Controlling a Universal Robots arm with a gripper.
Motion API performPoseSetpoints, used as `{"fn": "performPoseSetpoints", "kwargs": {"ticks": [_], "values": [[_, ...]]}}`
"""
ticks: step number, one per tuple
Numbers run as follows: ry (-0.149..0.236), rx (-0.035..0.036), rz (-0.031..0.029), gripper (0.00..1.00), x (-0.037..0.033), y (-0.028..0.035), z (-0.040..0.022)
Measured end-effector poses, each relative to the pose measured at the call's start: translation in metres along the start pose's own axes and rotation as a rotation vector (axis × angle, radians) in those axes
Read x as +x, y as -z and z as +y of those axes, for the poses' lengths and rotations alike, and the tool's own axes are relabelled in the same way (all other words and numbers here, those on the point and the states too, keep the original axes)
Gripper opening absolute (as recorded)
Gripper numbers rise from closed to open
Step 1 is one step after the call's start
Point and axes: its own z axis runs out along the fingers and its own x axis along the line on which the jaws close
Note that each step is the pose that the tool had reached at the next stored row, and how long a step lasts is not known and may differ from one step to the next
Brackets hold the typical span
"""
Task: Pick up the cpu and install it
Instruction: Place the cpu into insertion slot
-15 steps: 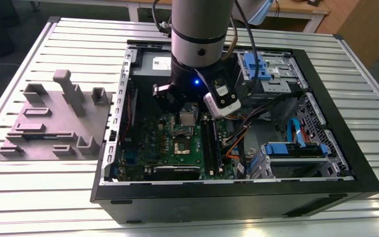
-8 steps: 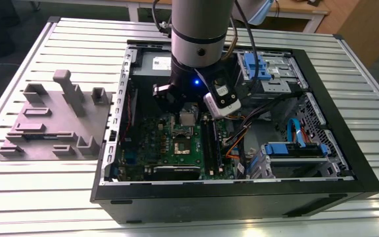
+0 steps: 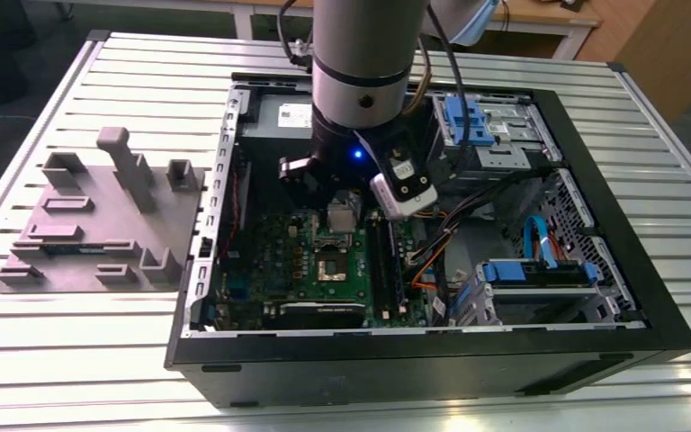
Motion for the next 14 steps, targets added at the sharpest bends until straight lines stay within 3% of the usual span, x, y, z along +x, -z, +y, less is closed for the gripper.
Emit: {"fn": "performPoseSetpoints", "kwargs": {"ticks": [11,14], "values": [[0.0,0.0,0.0,0.48,0.0002,-0.0199,-0.0003],[0.0,0.0003,0.0002,0.48,0.0003,-0.021,-0.0003]]}}
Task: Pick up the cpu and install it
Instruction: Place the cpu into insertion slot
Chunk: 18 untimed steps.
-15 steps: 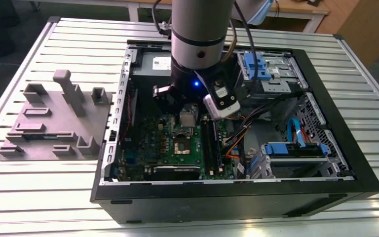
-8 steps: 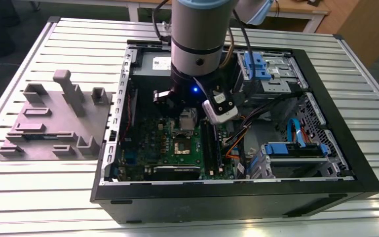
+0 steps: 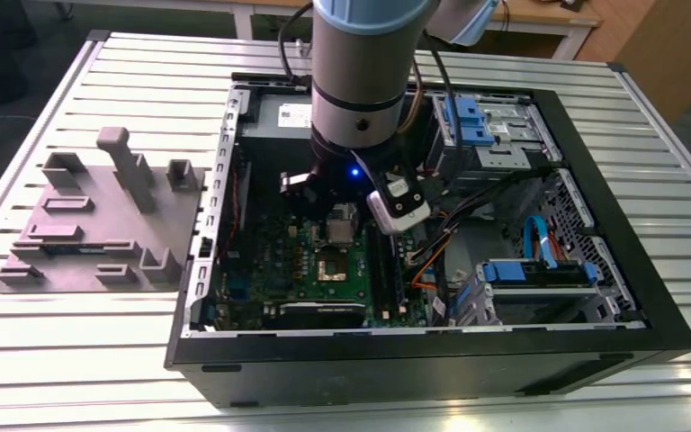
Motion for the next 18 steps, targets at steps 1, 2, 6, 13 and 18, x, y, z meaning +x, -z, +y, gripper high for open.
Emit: {"fn": "performPoseSetpoints", "kwargs": {"ticks": [1,2,6,13,18], "values": [[0.0,0.0001,0.0,0.48,0.0,0.0,0.0],[0.0,-0.0002,-0.0001,0.48,0.0,-0.0003,0.0],[0.0,-0.0003,-0.0002,0.48,0.0,-0.0021,0.0],[0.0,-0.0002,-0.0001,0.48,0.0,-0.0055,0.0],[0.0,-0.0002,-0.0001,0.48,0.0,-0.01,-0.0001]]}}
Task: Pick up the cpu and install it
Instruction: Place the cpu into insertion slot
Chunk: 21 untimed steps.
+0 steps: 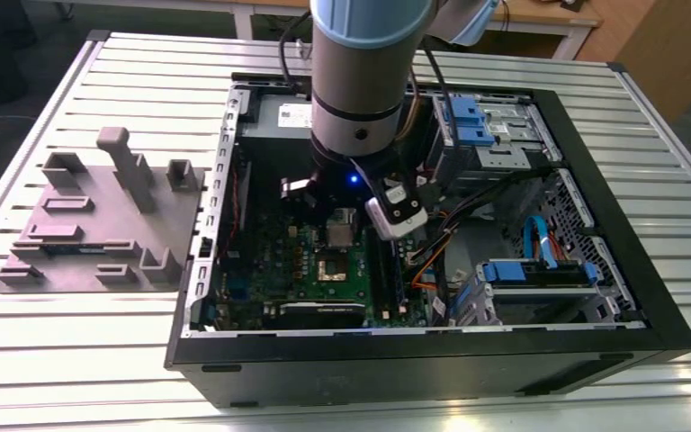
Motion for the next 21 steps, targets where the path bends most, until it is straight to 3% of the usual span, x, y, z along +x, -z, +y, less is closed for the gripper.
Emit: {"fn": "performPoseSetpoints", "kwargs": {"ticks": [10,21], "values": [[0.0,0.0,0.0,0.48,0.0,-0.0052,-0.0001],[0.0,0.0,0.0,0.48,0.0,-0.0057,-0.0001]]}}
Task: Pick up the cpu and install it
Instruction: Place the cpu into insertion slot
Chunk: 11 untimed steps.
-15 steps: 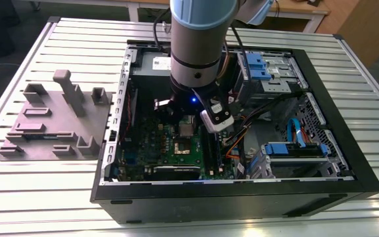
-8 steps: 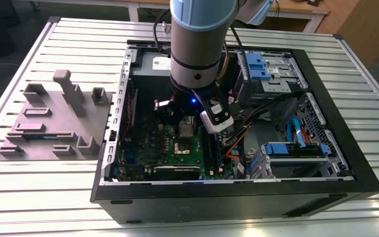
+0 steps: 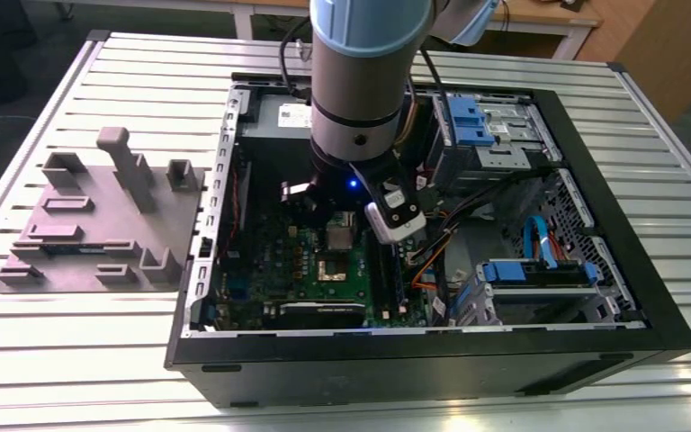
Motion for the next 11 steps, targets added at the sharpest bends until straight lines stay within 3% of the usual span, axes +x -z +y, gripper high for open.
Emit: {"fn": "performPoseSetpoints", "kwargs": {"ticks": [5,11], "values": [[0.0,-0.0004,-0.0002,0.48,0.0,-0.0015,0.0001],[0.0,0.0,0.0,0.48,0.0001,-0.0117,-0.0002]]}}
